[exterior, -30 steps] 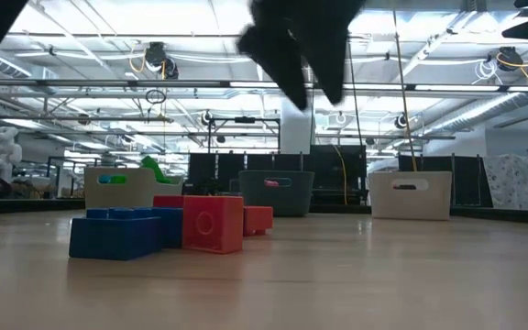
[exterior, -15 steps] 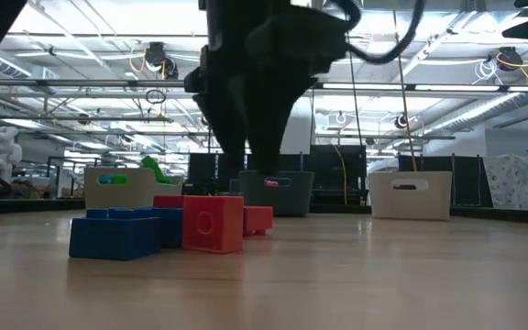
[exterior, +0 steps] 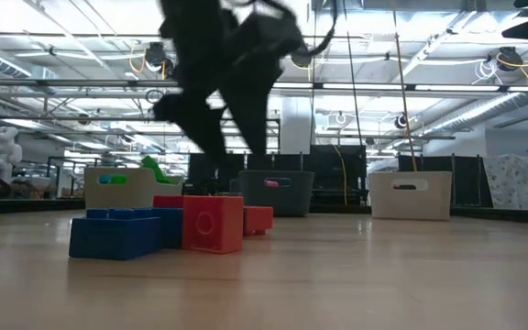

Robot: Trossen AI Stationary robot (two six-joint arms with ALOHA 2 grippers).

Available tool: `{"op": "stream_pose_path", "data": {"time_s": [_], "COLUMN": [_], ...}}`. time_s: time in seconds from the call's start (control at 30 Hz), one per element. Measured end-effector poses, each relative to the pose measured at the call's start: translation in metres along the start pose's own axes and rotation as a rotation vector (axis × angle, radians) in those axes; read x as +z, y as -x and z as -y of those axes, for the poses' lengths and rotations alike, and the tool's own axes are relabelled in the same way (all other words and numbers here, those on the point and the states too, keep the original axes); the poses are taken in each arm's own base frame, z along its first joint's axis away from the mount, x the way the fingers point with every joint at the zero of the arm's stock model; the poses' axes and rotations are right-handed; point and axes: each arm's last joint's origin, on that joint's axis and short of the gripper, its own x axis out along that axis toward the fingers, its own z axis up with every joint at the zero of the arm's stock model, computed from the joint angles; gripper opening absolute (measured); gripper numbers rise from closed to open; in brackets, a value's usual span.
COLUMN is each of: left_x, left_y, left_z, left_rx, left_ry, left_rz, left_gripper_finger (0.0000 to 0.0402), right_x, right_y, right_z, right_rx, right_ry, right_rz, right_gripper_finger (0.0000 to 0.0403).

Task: Sort blocks by size
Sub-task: Put the small orange 4 stud game piece into the white bin

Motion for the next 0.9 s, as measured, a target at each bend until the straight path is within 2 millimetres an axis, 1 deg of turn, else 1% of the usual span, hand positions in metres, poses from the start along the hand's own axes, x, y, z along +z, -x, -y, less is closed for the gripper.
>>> {"op": "stream_pose_path", "data": {"time_s": [0.1, 0.17, 0.37, 0.73, 0.83, 0.9], "left_x": [-0.007, -0.008, -0.007, -0.015, -0.015, -0.015], "left_y": [-0.001, -0.001, -0.013, -0.054, -0.058, -0.059], "left_z": [-0.010, -0.010, -0.007, -0.005, -0.003, -0.003], "left_rx": [-0.022, -0.045, -0.077, -0.044, -0.053, -0.042], "left_ry": [0.016, 0.019, -0.025, -0.032, -0.032, -0.027], "left_rz": [0.015, 0.030, 0.064, 0.009, 0.004, 0.001], "left_gripper_finger": [0.0264, 0.0264, 0.0264, 0.0264, 0.0264, 0.0254], "right_x": [0.000, 0.000, 0.001, 0.001, 0.001, 0.001], "right_y": [0.000, 0.000, 0.000, 0.000, 0.000, 0.000], "right_z": [0.000, 0.000, 0.001, 0.001, 0.001, 0.001], "right_rx": [-0.004, -0.012, -0.045, -0.045, -0.045, -0.044], "right_ry": [0.000, 0.000, -0.030, -0.054, -0.059, -0.067], "right_rz": [0.002, 0.005, 0.023, 0.025, 0.025, 0.025], "right_gripper_finger": [0.0238, 0.0238, 0.0238, 0.0238, 0.0238, 0.0238]}}
